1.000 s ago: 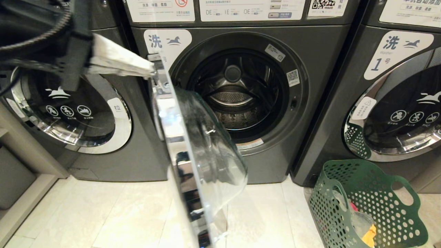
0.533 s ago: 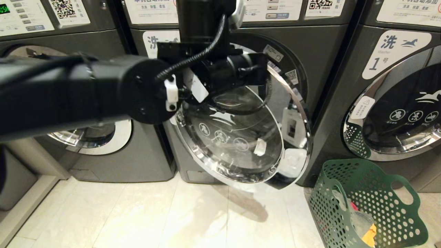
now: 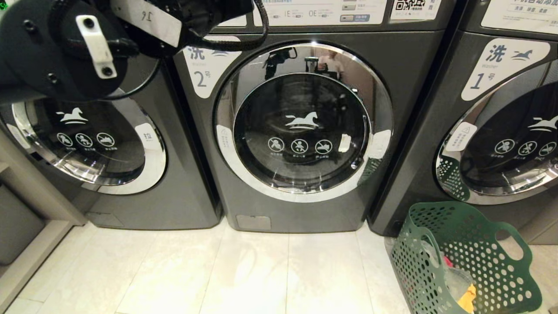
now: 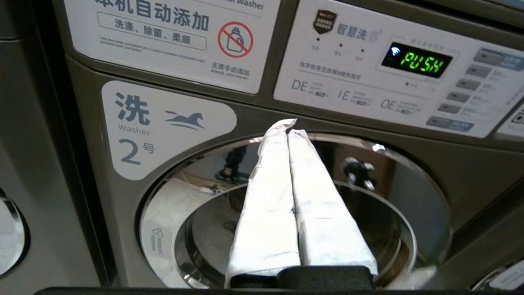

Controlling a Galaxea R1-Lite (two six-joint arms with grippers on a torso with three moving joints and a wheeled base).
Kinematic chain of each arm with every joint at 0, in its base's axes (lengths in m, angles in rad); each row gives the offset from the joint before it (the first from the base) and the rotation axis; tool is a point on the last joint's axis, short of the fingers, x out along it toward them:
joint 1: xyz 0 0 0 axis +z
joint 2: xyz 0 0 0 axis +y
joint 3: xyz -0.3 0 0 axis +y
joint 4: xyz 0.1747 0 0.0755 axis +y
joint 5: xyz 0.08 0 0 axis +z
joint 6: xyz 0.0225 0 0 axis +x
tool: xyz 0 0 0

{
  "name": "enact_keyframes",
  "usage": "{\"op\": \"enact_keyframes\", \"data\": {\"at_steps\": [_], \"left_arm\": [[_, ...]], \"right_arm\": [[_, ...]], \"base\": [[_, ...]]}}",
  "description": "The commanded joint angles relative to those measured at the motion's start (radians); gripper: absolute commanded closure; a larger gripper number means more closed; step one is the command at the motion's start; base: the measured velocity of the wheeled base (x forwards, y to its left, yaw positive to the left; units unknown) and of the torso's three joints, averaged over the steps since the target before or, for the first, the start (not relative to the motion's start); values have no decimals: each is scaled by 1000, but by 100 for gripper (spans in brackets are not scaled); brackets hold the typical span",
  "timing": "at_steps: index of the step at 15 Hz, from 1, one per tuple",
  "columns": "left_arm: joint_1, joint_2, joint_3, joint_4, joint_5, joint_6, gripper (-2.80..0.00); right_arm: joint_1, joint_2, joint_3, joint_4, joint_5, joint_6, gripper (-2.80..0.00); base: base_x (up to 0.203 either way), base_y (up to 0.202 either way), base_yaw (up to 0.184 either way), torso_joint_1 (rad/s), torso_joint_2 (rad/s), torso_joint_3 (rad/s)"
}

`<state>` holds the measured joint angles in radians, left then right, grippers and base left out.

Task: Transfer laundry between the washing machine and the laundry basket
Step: Close the washing machine door with the left hand, then press the washing machine door tightly with the right hand

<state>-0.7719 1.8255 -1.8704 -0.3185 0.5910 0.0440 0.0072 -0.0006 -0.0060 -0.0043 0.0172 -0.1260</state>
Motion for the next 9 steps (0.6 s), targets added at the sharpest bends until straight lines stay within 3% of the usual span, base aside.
{"op": "enact_keyframes", "data": {"at_steps": [1,3,5,9], "left_arm": [[-1,-34,62,9,-5,-2,0],[10,-36,161,6,-34,-12,0],[21,-5,209,2,-115,-18,0],[13,45,201,-1,-125,-15,0]], "right_arm": [[0,42,-103,25,0,-1,0],[1,207,-286,58,8,14,0],[3,523,-521,65,51,59,0],[16,1152,-791,-41,254,123,0]], "base": [[0,0,0,0,0,0],[0,0,0,0,0,0],[0,0,0,0,0,0],[0,0,0,0,0,0]]}}
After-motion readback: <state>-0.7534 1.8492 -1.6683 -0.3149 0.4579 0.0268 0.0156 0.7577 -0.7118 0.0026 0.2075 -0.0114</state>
